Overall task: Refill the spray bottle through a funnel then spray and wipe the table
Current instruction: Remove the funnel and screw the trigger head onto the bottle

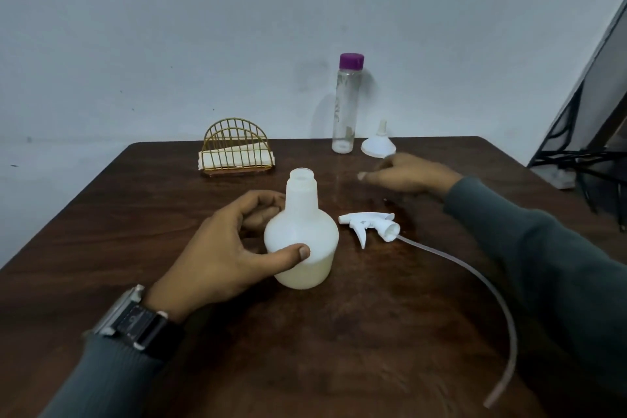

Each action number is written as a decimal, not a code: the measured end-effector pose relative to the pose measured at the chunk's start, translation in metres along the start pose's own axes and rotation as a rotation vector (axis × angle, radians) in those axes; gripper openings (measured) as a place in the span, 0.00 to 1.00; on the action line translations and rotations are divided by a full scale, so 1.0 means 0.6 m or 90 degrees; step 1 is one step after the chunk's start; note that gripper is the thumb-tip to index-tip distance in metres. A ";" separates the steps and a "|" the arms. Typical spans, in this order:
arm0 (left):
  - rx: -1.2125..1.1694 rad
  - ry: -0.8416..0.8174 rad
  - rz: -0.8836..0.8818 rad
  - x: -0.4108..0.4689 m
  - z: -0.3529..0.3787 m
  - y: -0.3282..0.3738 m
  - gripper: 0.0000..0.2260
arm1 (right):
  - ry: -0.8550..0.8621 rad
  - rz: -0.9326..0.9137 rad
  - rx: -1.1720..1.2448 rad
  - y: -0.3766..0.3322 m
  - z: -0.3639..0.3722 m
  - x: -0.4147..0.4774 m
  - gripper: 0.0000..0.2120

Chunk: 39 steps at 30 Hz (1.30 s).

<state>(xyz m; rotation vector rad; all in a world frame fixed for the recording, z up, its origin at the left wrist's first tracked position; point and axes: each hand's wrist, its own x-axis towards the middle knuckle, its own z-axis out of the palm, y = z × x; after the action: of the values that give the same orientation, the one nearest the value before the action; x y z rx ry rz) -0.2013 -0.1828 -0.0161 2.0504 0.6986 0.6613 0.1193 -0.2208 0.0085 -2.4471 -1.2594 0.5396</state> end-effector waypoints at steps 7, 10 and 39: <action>0.012 -0.002 -0.021 -0.019 0.003 0.006 0.29 | -0.106 0.016 -0.050 0.002 0.019 -0.098 0.28; -0.007 -0.021 -0.024 -0.043 0.009 0.013 0.31 | -0.096 0.030 0.033 -0.003 0.033 -0.106 0.27; -0.047 0.173 0.117 -0.111 0.025 0.099 0.34 | 0.363 -0.435 0.564 -0.244 -0.176 -0.305 0.23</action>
<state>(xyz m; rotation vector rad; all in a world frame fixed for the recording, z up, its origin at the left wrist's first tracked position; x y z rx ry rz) -0.2240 -0.2652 0.0134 1.9915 0.6309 1.0705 -0.0307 -0.3036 0.2001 -1.2074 -1.1495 0.1215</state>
